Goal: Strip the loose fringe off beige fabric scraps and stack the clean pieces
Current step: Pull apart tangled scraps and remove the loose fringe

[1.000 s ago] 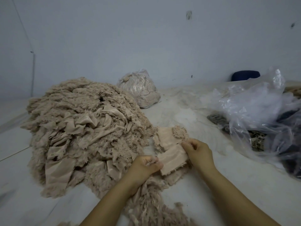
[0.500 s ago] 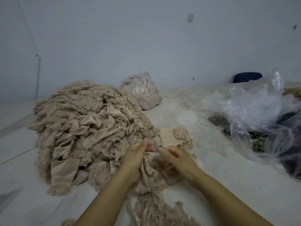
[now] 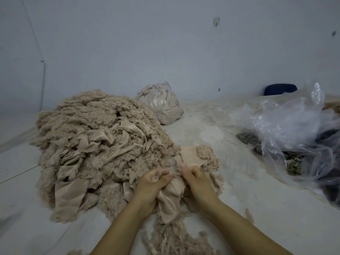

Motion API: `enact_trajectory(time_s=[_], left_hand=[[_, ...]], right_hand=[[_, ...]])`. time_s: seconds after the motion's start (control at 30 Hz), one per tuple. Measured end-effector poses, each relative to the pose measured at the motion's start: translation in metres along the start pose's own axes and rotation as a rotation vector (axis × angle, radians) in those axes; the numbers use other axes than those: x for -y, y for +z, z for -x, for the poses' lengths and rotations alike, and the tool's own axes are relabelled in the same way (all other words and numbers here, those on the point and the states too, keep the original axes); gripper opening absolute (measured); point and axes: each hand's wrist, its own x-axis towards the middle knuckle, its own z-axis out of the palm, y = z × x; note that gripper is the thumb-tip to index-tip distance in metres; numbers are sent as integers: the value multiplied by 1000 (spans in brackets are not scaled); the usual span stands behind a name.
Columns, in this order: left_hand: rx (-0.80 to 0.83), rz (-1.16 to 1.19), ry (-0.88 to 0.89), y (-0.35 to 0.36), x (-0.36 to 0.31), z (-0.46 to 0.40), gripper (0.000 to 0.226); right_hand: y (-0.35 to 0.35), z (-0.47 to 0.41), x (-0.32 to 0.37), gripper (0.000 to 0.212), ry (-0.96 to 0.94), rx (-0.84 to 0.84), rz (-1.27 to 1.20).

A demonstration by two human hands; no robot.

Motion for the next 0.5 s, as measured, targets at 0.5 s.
enact_trajectory(time_s=[0.5], left_hand=[[126, -317, 108, -14, -3, 6, 24]], right_hand=[[14, 3, -5, 9, -91, 203, 277]])
